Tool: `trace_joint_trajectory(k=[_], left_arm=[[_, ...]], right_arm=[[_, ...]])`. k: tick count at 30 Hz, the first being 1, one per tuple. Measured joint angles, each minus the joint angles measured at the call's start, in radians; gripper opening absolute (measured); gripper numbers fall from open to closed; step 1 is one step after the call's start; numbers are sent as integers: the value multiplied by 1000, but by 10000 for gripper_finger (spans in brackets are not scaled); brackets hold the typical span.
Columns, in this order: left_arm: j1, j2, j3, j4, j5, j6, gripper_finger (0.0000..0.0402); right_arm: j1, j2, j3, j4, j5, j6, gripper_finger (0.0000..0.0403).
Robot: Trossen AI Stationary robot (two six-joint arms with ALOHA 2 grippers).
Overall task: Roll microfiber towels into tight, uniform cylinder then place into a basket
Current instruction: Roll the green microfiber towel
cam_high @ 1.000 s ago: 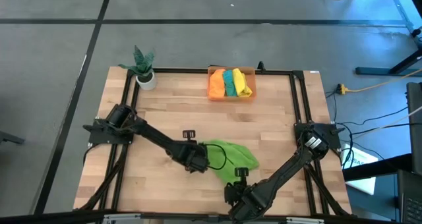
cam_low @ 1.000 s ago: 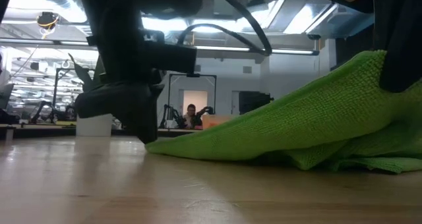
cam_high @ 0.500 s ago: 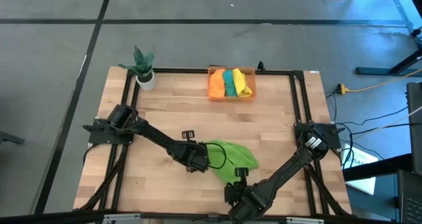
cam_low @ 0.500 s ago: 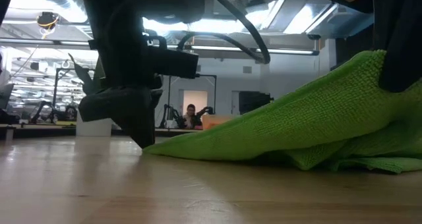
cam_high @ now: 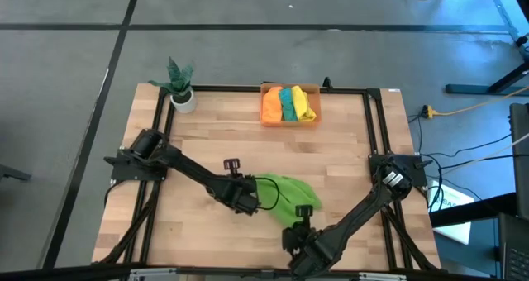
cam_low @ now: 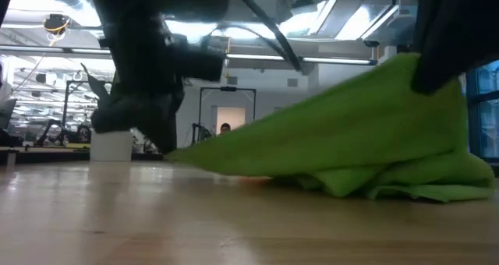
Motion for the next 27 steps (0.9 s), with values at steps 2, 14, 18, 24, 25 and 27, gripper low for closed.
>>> trace_joint_trajectory(k=[2, 14, 18, 24, 25, 27], left_arm=[[-13, -38, 0, -41, -38, -18, 1], [-82, -445, 0, -171, -228, -88, 0], [-103, -594, 0, -178, -290, -45, 0], [-106, -792, 1, -178, -344, 35, 0], [-106, -819, 3, -178, -355, 49, 0], [-104, -859, 20, -180, -387, 87, 0]], right_arm=[[0, 0, 31, -90, 26, 29, 10], [-17, -7, 398, -433, 331, 29, 10], [-58, -18, 504, -435, 424, -80, 10], [-151, -89, 526, -434, 520, -180, 10], [-173, -103, 526, -434, 523, -177, 10], [-212, -129, 530, -431, 527, -210, 10]])
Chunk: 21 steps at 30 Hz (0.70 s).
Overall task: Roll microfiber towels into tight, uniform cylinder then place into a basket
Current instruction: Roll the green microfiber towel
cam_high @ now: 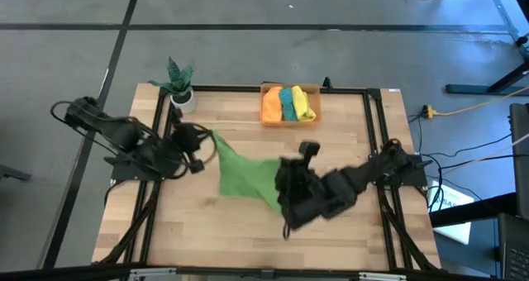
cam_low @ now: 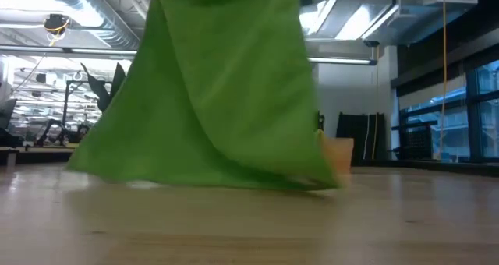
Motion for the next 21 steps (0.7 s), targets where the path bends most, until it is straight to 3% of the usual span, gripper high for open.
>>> trace_joint_trajectory(k=[9, 11, 15, 21], left_arm=[[26, -43, 125, -1, -168, 188, 0], [40, -42, 140, 1, -164, 191, 0], [34, -36, 122, -14, -83, 162, 0], [-4, 1, 41, -81, 151, 19, 0]], right_arm=[[-172, -95, 12, -5, 77, -79, 10], [-200, -109, 12, -5, 74, -76, 10], [-223, -119, 12, -6, -27, -50, 10], [-182, -117, -90, -7, -211, 6, 10]])
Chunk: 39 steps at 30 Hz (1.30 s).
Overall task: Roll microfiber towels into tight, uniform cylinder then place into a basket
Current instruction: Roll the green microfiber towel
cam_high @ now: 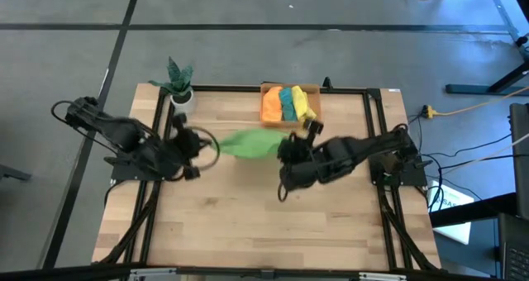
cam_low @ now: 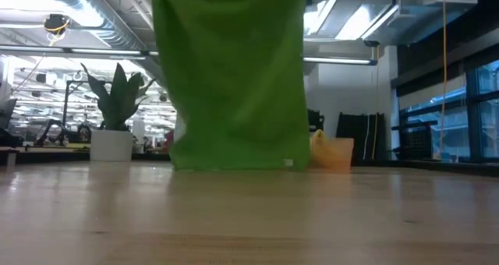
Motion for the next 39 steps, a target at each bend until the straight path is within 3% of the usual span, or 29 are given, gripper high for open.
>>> trace_joint_trajectory(k=[7, 14, 20, 31, 39], left_arm=[[-101, 84, -89, -6, 186, -163, 0], [-215, 215, -118, 80, 292, -287, 0], [-275, 379, -127, 229, 361, -307, 0], [-348, 629, -128, 417, 479, -354, 0], [-383, 658, -128, 433, 461, -389, 0]], right_arm=[[136, 2, -228, 1, -242, 191, 10], [283, 3, -442, 126, -316, 391, 10], [357, 4, -570, 373, -331, 395, 10], [398, 3, -759, 769, -485, 417, 10], [411, 3, -797, 821, -500, 413, 10]])
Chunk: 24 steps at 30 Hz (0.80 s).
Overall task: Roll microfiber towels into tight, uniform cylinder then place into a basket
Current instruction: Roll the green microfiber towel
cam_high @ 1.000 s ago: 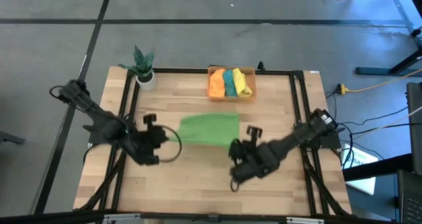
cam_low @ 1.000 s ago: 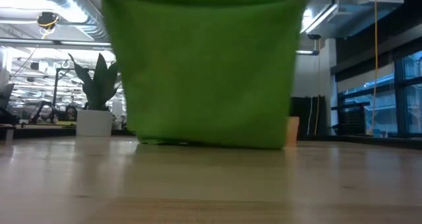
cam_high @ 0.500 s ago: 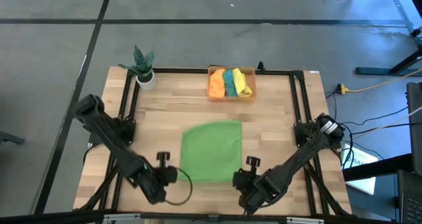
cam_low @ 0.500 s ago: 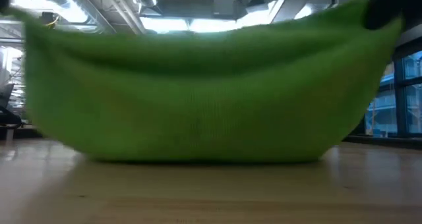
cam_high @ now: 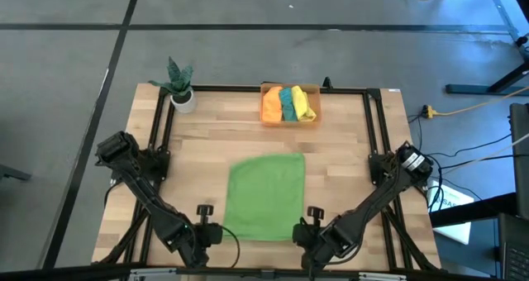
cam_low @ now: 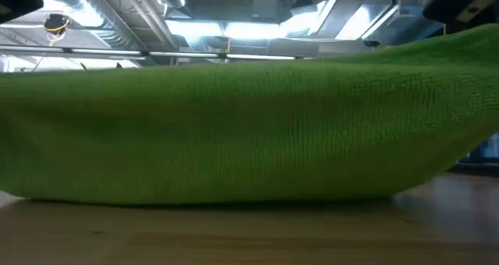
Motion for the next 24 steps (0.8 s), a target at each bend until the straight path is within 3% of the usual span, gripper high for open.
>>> trace_joint_trajectory(k=[8, 14, 24], left_arm=[[6, -1, 0, -1, -60, -18, 0], [51, -4, 0, -50, -135, -80, 0], [182, -4, 0, -258, -291, -120, 0]], right_arm=[[-22, 0, 0, -3, 2, -40, 10], [-65, 0, 0, -55, 123, -54, 10], [-185, 0, 0, -296, 303, -54, 10]])
